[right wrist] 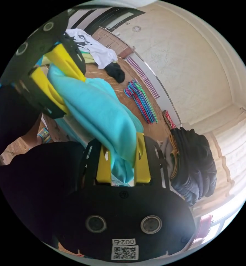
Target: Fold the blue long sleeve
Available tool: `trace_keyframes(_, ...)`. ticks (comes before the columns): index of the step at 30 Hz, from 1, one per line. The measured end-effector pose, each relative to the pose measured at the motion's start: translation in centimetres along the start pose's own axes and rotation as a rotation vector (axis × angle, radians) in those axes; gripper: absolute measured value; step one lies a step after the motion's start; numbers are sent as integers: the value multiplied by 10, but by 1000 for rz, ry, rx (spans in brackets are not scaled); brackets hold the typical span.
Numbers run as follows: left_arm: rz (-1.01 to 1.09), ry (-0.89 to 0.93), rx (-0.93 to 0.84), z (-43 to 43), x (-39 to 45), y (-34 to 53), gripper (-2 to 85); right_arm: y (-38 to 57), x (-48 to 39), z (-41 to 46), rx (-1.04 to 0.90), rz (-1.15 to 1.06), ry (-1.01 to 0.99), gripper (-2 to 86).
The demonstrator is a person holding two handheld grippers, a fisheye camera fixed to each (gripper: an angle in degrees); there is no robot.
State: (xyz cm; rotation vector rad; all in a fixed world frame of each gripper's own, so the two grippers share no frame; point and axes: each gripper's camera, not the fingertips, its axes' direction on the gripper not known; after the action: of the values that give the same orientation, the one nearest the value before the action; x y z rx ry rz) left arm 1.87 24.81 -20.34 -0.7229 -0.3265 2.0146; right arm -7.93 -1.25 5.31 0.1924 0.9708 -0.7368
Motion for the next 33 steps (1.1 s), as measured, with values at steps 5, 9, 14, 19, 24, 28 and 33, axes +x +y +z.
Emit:
trace_keyframes(5,-38,-17,18,-12,-18,11,102,-8,9,15,-75,22,-32,141)
trace_keyframes(9,-80,53,44,-26,-47,23,93,-5,19,21,-58,40,-38,147)
trace_keyframes(14,-136,136,42,-40,-73,38,105,1,57,17,-28,131,-110,120)
trace_keyframes(19,-214,144,38,-51,-86,58,126,7,82,10,30,157,-93,113)
trace_keyframes(24,-281,121,49,-80,-115,69,98,8,125,16,77,191,-134,109)
trace_keyframes(28,-316,98,64,-118,-160,54,82,-6,189,23,133,203,-167,108)
trace_keyframes(33,-366,97,69,-188,-256,5,77,-36,285,28,165,212,-175,107)
